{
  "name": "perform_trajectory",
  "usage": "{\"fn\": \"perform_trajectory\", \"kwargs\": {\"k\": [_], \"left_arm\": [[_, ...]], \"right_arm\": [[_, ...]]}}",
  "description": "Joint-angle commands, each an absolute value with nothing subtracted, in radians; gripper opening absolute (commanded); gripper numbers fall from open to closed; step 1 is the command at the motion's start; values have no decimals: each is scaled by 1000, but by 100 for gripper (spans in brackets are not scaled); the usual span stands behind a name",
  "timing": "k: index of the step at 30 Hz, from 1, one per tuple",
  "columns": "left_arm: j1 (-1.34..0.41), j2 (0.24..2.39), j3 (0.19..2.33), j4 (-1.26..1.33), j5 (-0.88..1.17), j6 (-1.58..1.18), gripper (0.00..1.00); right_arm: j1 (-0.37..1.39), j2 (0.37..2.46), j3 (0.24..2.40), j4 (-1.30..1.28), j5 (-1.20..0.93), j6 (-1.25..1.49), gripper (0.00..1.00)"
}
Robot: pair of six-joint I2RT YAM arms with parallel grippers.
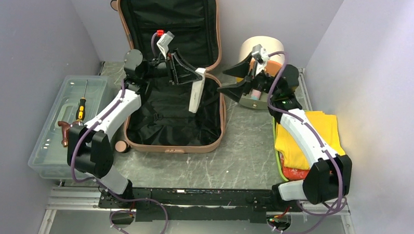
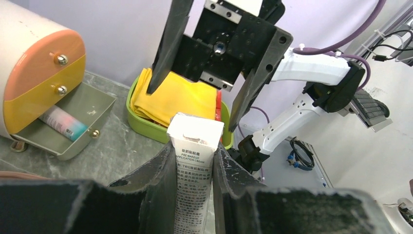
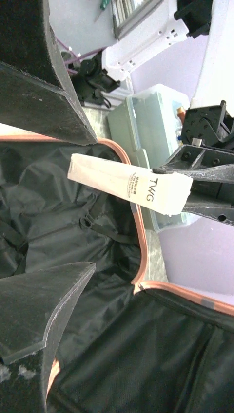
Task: Open, take out, and arrange the luggage
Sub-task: Pass from the left arm to the right
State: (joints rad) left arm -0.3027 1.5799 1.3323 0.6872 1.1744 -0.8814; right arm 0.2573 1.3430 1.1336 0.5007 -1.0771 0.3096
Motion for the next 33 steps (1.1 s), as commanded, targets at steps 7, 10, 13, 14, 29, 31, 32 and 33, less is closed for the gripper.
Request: {"fn": "perform_trajectory", "kwargs": {"k": [7,10,13,14,29,31,32,33], "left_arm": [[-311,1527,1262,831,1141,-962,19],[-314,1531,1256,857,1136,-973,20],[-318,1535,1251,881,1136,-989,20],[-320,1536,1251,890,1137,-994,20],[-333,1522,1227,842,1152,-936,21],[-333,1522,1230,835,1154,-928,23],[-333,1523,1232,836,1154,-929,26],[-333,1522,1230,839,1153,-929,28]], "right_arm": [[428,1426,1285,286,-1015,182,89],[445,1448,1305,270,-1001,178,88],[452,1472,1322,253,-991,172,86],[455,1477,1325,250,-989,172,85],[467,1527,1386,286,-1069,237,67],[475,1522,1376,295,-1074,233,66],[479,1519,1376,279,-1069,216,63],[483,1518,1378,260,-1068,194,56]]}}
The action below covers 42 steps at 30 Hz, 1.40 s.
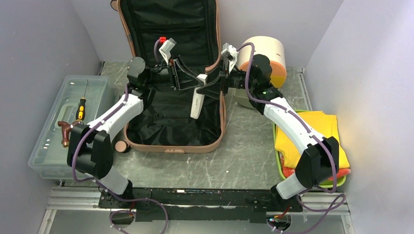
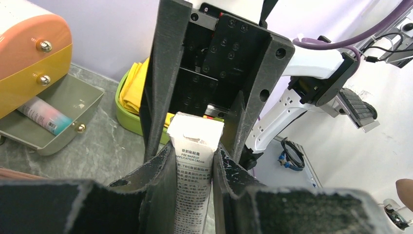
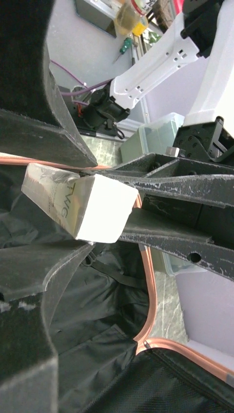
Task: Open, take out, and arrange the luggage
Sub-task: Pass from the left arm to the right, then place the makeup in the drawer.
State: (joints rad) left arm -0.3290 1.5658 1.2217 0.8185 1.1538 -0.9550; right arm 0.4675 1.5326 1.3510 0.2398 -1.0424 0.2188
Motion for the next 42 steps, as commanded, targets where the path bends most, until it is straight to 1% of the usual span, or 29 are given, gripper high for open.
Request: {"fn": "perform_trajectory", "kwargs": {"k": [1,3,4,5,6,7,8,9,10,13,15,17,18,20,21,22,24,26,27,30,32,35,37,39,42], "left_arm": [[-333,1522,1232,846,1153,-931,29],[-331,1519,1236,854,1153,-937,31],[-330,1517,1240,850,1155,-937,34],[-329,1515,1246,848,1156,-938,39],[-324,1512,1248,852,1156,-942,47],[-319,1509,1251,855,1153,-950,61],[-310,1504,1255,854,1147,-956,67],[-298,1498,1260,852,1139,-968,92],[-283,1490,1267,849,1135,-976,98],[-226,1459,1290,828,1130,-981,99],[-177,1435,1311,762,1134,-942,100],[-121,1401,1343,515,1140,-787,99],[-90,1379,1374,317,1114,-662,99],[-56,1346,1452,-145,986,-316,99],[-53,1331,1472,-297,907,-159,99],[-50,1313,1464,-391,847,-41,99],[-38,1263,1396,-492,699,128,99],[-15,1213,1315,-562,640,212,100],[-5,1191,1283,-603,634,245,99],[50,1125,1190,-731,668,342,100],[80,1079,1125,-774,710,389,99],[117,1024,1041,-777,742,413,99],[147,1003,1013,-800,767,445,99],[167,997,1002,-836,797,479,99],[189,995,989,-882,867,518,100]], "right_arm": [[485,1517,1381,233,-1066,170,52],[487,1512,1378,205,-1066,138,43],[487,1506,1371,202,-1067,129,38],[488,1502,1367,197,-1065,120,33],[486,1497,1363,186,-1064,106,31],[488,1492,1361,175,-1059,94,30],[487,1485,1361,157,-1048,75,26],[488,1478,1362,126,-1036,53,23],[487,1472,1363,106,-1023,30,22],[484,1452,1361,51,-988,-41,21],[481,1435,1358,12,-958,-93,21],[477,1412,1356,-49,-905,-180,21],[472,1400,1354,-79,-881,-223,21],[462,1372,1350,-147,-832,-329,21],[457,1358,1349,-187,-793,-390,20],[452,1345,1345,-220,-757,-446,20],[428,1314,1325,-259,-688,-532,17],[368,1287,1289,-238,-640,-548,12],[292,1278,1273,-210,-660,-530,11],[120,1282,1245,-154,-784,-514,9],[71,1286,1217,-160,-835,-646,9],[58,1298,1183,-248,-903,-916,9],[57,1321,1200,-334,-952,-1033,9],[59,1362,1253,-431,-993,-1111,9],[60,1425,1308,-477,-1009,-1147,9]]}}
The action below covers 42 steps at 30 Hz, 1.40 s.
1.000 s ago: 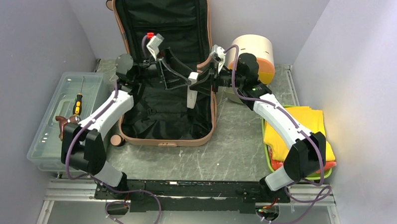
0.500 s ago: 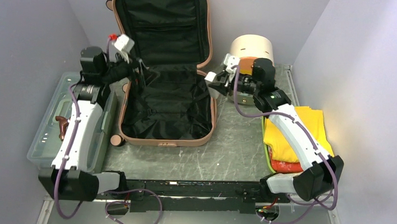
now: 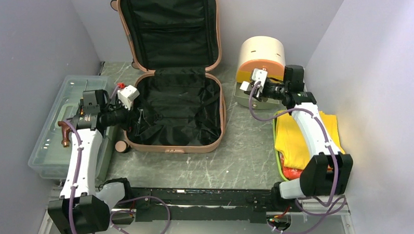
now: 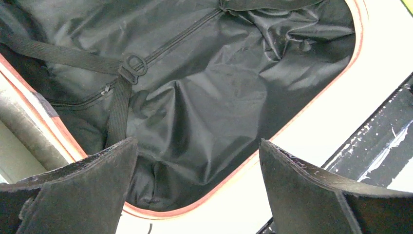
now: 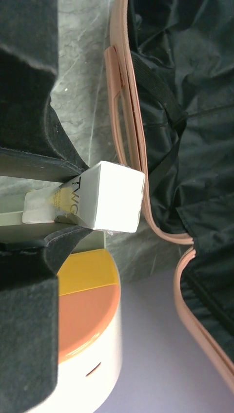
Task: Open, take out, and arrange the luggage
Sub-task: Place the makeup in the drawer, then close the drawer in the storage box.
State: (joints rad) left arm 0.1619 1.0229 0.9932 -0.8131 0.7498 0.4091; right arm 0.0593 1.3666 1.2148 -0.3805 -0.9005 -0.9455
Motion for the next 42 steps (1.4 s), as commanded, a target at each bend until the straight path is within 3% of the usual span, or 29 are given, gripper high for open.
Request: {"fn": "perform_trajectory", "kwargs": {"k": [1,9,22,24,27,32,38,42], "left_arm": [[194,994,980,-887,889,523,100],[251,1017,957,-905,945,545,99],[330,1071,976,-951,1011,575,99],[338,1073,974,-952,1016,576,99],[353,1076,975,-961,1028,585,100],[380,1073,978,-976,1052,598,100],[400,1062,982,-991,1083,613,99],[406,1063,983,-993,1089,615,99]], "right_arm": [[61,1441,1315,-489,-1009,-1175,9],[64,1538,1275,-455,-990,-1388,10],[65,1752,1427,-571,-929,-1622,15],[65,1791,1463,-607,-911,-1674,22],[65,1837,1533,-689,-847,-1740,45],[64,1808,1535,-758,-731,-1780,71],[75,1687,1435,-745,-758,-1690,79],[168,1639,1393,-580,-756,-1368,70]]}}
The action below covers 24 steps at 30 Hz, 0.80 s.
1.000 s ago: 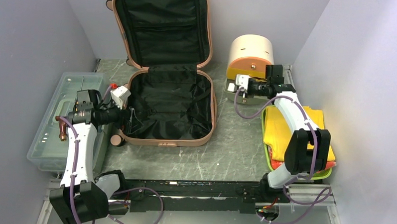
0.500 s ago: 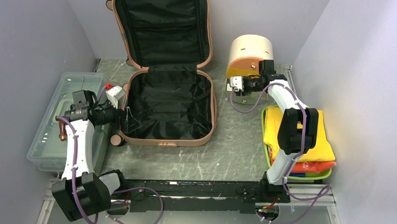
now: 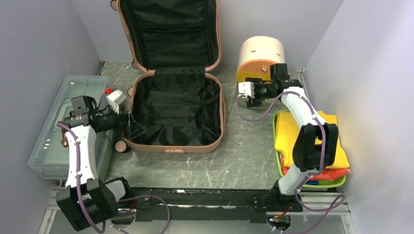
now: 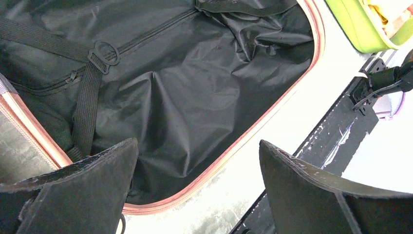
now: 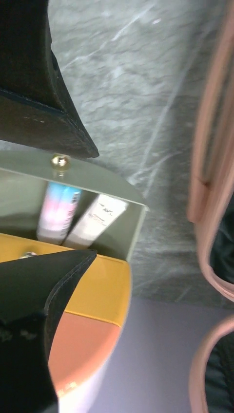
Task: Open, take out, and arrange the luggage
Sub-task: Close the drawer in the storage box.
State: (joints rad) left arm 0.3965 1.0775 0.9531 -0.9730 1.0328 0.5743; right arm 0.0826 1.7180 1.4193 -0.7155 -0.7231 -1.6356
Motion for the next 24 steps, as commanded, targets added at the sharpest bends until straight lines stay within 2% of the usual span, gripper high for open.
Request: {"fn": "perform_trajectory", "kwargs": {"k": [1,3,5,6,7,12,19,24], "left_arm": [[409,1064,984,-995,1090,614,99],[410,1066,985,-998,1092,615,99],[414,1065,984,-997,1092,616,99],[416,1065,983,-996,1091,614,99],[418,1065,983,-997,1092,614,99],[422,1062,986,-1007,1098,624,100],[425,1052,980,-1003,1101,633,99],[424,1045,980,-1009,1109,640,99]], "right_arm": [[203,1638,1379,-537,-728,-1298,63],[278,1656,1356,-417,-595,-1148,47],[339,1697,1357,-328,-464,-1026,24],[358,1721,1373,-308,-416,-991,16],[367,1748,1397,-308,-387,-954,13],[365,1809,1456,-371,-308,-883,12],[361,1695,1243,-324,-171,-862,20],[306,1671,1140,-260,-82,-861,18]]}}
